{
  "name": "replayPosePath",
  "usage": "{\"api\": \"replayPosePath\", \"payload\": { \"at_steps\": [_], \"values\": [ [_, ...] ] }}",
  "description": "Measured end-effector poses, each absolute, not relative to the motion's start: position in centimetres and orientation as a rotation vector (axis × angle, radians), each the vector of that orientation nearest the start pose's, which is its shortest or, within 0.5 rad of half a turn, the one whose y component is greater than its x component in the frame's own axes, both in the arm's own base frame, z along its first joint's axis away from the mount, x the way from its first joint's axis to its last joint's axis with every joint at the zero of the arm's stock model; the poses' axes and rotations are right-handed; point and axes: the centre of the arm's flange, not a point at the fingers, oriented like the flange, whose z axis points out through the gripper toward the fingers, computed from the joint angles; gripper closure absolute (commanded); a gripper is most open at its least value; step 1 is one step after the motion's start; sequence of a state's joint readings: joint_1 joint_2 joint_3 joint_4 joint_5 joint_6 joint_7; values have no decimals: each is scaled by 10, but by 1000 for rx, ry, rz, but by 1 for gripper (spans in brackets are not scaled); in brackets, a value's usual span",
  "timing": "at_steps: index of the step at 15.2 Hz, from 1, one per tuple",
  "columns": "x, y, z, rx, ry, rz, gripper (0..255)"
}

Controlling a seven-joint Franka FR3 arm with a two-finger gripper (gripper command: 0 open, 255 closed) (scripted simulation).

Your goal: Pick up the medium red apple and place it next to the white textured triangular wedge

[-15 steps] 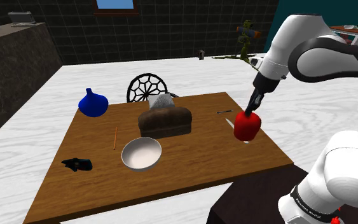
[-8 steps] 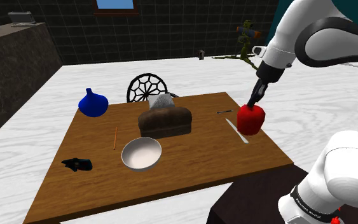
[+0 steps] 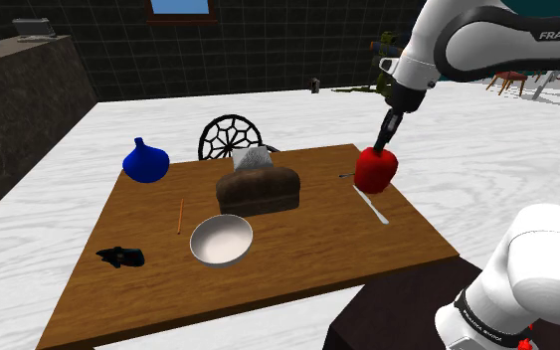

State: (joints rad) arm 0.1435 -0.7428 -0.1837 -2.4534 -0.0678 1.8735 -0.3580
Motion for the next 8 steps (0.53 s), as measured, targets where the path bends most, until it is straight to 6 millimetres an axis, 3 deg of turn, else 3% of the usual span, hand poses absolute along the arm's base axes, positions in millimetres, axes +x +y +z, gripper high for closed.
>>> {"api": "replayPosePath", "payload": {
  "at_steps": [8],
  "values": [
    [448, -62, 554, -3049, -571, -252, 255]
  ]
}}
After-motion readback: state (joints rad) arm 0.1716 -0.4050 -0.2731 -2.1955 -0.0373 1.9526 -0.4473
